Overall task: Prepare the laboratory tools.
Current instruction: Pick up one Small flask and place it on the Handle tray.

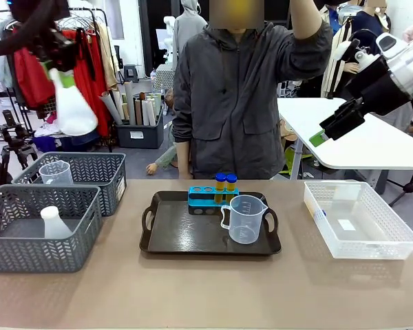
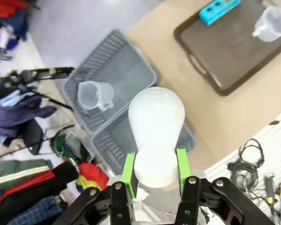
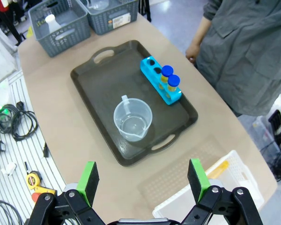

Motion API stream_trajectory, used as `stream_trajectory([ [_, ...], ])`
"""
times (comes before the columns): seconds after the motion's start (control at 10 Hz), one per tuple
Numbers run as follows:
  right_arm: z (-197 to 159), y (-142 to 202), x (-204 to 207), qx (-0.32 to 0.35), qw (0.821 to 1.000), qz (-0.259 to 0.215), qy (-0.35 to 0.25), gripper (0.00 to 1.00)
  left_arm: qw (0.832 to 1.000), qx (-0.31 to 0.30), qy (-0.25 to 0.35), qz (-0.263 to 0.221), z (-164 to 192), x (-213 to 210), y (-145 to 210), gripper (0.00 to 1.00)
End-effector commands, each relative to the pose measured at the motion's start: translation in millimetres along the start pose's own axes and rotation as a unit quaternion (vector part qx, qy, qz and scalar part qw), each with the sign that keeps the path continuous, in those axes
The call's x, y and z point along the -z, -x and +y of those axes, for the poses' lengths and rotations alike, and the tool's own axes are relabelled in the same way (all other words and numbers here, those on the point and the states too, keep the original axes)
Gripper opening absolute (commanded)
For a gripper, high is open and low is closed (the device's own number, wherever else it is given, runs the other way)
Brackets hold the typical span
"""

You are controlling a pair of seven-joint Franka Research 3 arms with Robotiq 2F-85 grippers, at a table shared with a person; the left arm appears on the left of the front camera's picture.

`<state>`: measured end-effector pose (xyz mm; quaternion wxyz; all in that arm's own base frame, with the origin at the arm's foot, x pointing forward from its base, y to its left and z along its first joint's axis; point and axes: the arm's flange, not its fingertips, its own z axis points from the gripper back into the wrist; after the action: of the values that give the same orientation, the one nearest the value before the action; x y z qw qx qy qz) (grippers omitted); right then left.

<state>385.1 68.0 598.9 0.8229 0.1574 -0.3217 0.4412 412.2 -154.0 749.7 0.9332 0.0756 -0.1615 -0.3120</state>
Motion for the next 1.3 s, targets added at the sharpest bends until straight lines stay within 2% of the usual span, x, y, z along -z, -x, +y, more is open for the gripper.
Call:
stream_trajectory([
  [0.0, -0.5, 1.4, 0.6, -0.003, 1.0, -0.017, -0.011, 1.0, 0.999, 0.022, 0.035, 0.001, -10.8, 11.2, -22.9, 0.0],
  [0.4, -0.5, 1.4, 0.6, -0.003, 1.0, -0.017, -0.011, 1.0, 0.992, 0.078, 0.094, 0.009, -55.1, 60.0, -62.0, 0.0],
  [0.8, -0.5, 1.4, 0.6, -0.003, 1.0, -0.017, -0.011, 1.0, 0.988, 0.089, 0.124, 0.007, -92.4, 102.7, -79.2, 0.0],
  [1.2, -0.5, 1.4, 0.6, -0.003, 1.0, -0.017, -0.011, 1.0, 0.988, 0.086, 0.124, 0.012, -92.2, 106.3, -79.9, 0.0],
])
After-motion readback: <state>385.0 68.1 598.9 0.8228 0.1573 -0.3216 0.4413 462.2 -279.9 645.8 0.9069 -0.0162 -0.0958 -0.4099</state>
